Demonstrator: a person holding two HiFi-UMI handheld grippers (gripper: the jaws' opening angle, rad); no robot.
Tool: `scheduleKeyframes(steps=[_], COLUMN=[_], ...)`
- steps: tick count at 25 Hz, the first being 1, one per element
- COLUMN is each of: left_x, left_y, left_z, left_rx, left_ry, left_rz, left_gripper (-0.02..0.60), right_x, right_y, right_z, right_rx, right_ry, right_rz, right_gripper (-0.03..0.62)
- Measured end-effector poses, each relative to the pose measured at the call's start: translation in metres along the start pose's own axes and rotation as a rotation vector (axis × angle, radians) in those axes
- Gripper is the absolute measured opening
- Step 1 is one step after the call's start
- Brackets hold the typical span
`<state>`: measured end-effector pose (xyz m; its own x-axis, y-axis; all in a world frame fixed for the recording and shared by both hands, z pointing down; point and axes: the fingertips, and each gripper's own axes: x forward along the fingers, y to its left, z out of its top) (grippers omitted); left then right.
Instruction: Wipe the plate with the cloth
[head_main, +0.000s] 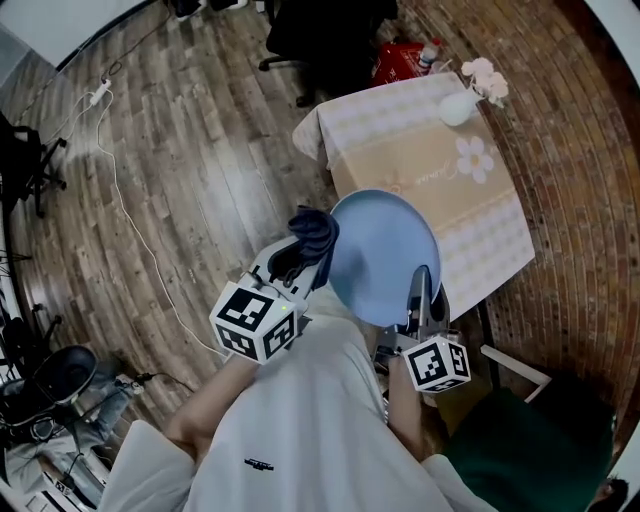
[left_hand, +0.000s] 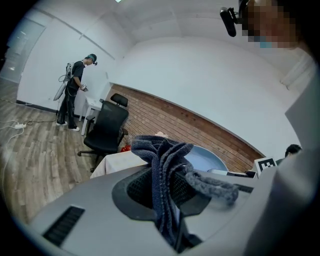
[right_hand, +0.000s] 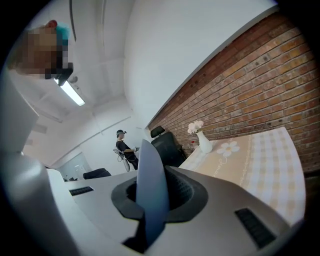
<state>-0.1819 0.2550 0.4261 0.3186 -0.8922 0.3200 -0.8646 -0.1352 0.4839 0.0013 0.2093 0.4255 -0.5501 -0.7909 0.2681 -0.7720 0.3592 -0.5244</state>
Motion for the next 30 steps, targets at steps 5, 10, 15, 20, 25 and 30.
scheduleKeyframes(steps=[5,10,15,20,25,30], left_x=[0.072,0.161,0.225,0.254,0.273,0.288], left_y=[0.012,0.002,-0.008,-0.02,-0.027,-0.039], left_z=[0.043,0.078,0.11,0.126,0.13,0.132], left_rx=[0.048,0.091,0.115,0.137,0.142,0.16], left_ry=[0.04,0.097,0.078,0.077,0.099,0.131], left_rz=[-0.005,-0.04,-0.059,-0.075,-0.085,-0.134], left_gripper=[0.061,0.061,0.061,0.061,0.061,0.061], right_x=[0.063,0.124,0.17,0.185,0.2,0.205], right_y=[-0.038,-0.086,-0.115,-0.128,-0.142,-0.144], right_z=[0.043,0.087,0.126,0.146,0.156,0.159], right_rx=[0.046,0.121,0.12,0.127,0.147,0.158], right_ry=[-0.028,-0.055,-0.078,-0.085,-0.095,-0.115], right_rz=[-0.007,-0.02,-0.007,-0.005,-0.016,-0.025], right_gripper=[0.058,0.058,0.058,0.058,0.058,0.058])
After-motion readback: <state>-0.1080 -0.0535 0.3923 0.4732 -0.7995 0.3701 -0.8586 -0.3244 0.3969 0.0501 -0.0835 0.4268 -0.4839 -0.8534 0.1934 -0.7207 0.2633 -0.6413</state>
